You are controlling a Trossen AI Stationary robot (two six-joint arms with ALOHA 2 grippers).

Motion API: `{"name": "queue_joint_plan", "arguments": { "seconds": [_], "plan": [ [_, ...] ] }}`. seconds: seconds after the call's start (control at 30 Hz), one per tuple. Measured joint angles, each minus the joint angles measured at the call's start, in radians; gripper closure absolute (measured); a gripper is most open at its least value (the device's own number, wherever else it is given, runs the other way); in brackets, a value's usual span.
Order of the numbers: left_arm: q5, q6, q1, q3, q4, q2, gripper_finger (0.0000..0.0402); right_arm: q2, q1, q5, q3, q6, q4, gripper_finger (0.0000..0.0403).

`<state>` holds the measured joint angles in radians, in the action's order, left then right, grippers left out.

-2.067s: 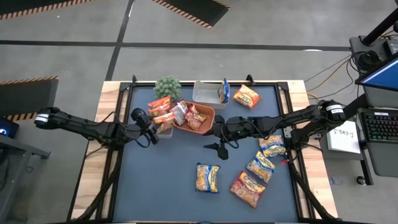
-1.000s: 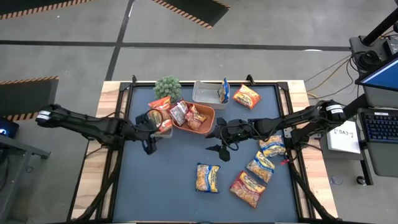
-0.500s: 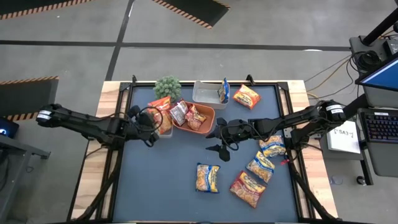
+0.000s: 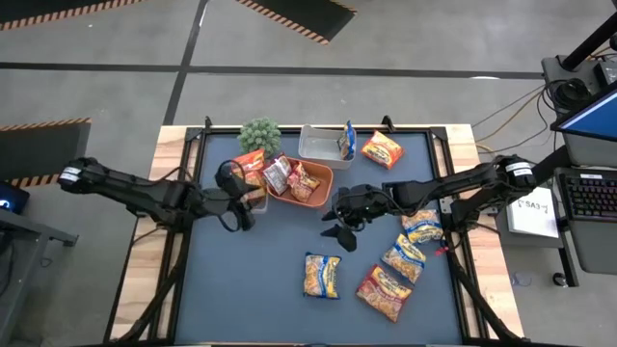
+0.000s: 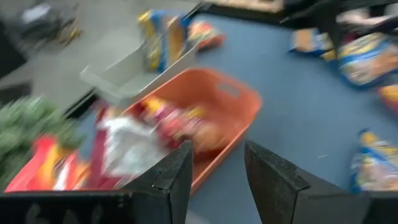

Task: Sort Maruchan noodles
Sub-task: Put the blue noodle pack into the gray bin

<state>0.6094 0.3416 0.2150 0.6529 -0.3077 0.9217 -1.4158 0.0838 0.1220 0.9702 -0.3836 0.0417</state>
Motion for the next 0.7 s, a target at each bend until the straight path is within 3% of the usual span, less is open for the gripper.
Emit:
{"name": "queue_joint_plan", "arguments": {
  "seconds": [0.2,0.4,0.57,0.7],
  "plan": [
    [-0.001,-0.101,0.089,-0.01,0.191,0.077,0.0274,0.0,0.061,0.011,0.108,-0.165,0.293,0.0165],
    [-0.001,-0.157,0.135,0.033,0.216,0.173,0.0274,0.001,0.155,0.01,0.152,-0.392,0.532,0.0165],
    [-0.008,-0.198,0.137,0.111,0.219,0.262,0.0274,0.001,0.233,0.021,0.147,-0.597,0.559,0.0165],
    [-0.135,-0.209,0.155,0.17,0.216,0.347,0.0274,-0.003,0.276,0.046,0.143,-0.769,0.559,0.0165]
  ]
}}
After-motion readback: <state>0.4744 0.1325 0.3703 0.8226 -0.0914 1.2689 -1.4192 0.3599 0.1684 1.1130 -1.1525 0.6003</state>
